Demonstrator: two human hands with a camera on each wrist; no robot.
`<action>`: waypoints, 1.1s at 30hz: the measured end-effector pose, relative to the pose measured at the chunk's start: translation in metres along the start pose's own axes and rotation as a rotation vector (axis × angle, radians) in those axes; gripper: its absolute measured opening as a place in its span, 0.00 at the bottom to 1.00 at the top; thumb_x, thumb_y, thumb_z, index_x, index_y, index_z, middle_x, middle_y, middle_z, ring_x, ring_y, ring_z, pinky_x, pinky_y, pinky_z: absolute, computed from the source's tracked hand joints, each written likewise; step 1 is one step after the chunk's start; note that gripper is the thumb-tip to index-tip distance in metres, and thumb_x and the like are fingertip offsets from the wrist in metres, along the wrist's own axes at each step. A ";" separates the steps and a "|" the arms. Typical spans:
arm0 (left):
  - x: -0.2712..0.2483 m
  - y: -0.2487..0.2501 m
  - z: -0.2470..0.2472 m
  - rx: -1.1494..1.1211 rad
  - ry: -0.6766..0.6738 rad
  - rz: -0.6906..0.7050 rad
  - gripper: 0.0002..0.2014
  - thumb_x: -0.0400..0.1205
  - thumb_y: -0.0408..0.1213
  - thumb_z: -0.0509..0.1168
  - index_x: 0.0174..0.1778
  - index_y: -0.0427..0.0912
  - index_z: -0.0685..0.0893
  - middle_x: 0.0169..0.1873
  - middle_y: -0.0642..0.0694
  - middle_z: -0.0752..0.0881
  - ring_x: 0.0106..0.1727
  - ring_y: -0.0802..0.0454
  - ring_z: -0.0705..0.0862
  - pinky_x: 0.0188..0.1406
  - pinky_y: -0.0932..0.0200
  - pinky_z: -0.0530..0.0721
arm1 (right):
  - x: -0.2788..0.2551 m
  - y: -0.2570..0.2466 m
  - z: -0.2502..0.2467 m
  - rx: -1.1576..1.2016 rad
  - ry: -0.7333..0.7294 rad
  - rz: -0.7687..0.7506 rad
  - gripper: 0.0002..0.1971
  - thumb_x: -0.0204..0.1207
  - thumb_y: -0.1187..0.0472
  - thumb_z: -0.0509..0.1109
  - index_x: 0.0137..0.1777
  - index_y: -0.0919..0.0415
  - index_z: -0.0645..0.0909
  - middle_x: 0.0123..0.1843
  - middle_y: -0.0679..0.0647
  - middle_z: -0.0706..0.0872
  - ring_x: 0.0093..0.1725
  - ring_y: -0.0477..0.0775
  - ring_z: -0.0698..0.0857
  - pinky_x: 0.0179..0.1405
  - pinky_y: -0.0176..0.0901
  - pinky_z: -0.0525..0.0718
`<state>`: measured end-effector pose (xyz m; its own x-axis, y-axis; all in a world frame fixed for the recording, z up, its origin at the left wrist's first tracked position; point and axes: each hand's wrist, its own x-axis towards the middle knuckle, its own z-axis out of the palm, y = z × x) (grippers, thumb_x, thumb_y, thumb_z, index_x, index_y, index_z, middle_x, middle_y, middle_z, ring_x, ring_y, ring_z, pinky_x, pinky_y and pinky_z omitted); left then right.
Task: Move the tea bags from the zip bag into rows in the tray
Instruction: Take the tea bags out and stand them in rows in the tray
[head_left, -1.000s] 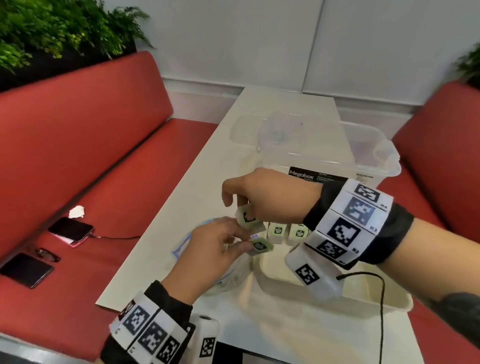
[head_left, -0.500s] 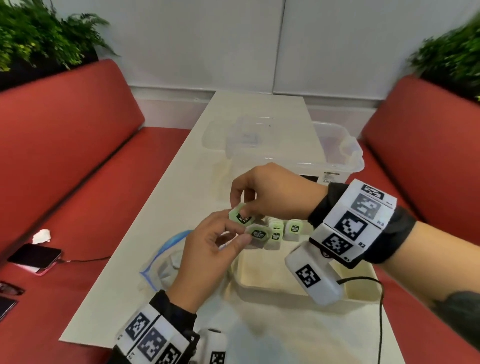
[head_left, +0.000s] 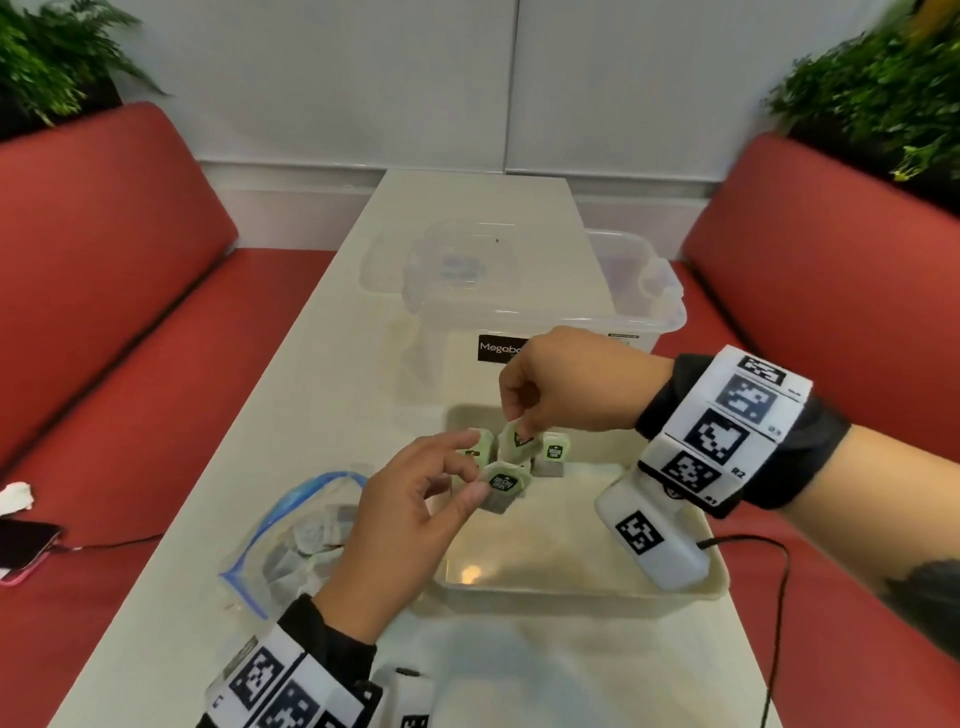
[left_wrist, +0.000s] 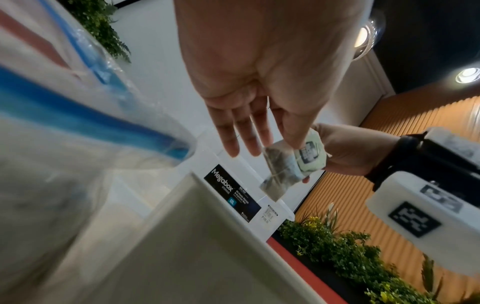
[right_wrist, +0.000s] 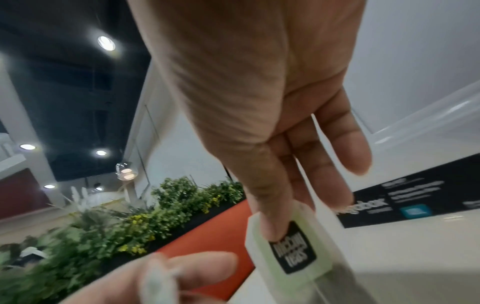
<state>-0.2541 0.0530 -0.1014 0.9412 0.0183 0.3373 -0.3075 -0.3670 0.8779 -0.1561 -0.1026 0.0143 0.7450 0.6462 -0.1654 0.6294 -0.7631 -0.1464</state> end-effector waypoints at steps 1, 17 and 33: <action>-0.002 -0.003 0.001 -0.019 -0.003 -0.005 0.06 0.73 0.51 0.67 0.37 0.54 0.84 0.56 0.63 0.84 0.59 0.61 0.83 0.53 0.63 0.84 | 0.001 0.008 0.002 -0.006 -0.005 0.033 0.04 0.68 0.57 0.77 0.39 0.49 0.85 0.30 0.41 0.79 0.35 0.44 0.77 0.35 0.39 0.76; -0.014 -0.025 0.019 0.147 -0.129 0.162 0.00 0.77 0.46 0.64 0.42 0.57 0.79 0.53 0.64 0.84 0.56 0.66 0.82 0.52 0.68 0.80 | 0.043 0.063 0.079 -0.286 -0.257 0.245 0.07 0.75 0.61 0.68 0.50 0.55 0.85 0.49 0.55 0.87 0.45 0.57 0.82 0.40 0.42 0.76; -0.017 -0.021 0.016 0.162 -0.167 0.097 0.04 0.78 0.51 0.62 0.42 0.57 0.80 0.56 0.67 0.82 0.55 0.66 0.82 0.51 0.65 0.81 | 0.048 0.064 0.095 -0.431 -0.223 0.268 0.08 0.78 0.60 0.65 0.50 0.61 0.84 0.47 0.56 0.87 0.37 0.57 0.77 0.37 0.42 0.73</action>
<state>-0.2617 0.0456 -0.1312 0.9225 -0.1730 0.3452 -0.3840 -0.5043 0.7735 -0.1015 -0.1200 -0.0951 0.8561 0.3789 -0.3515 0.4926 -0.8038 0.3336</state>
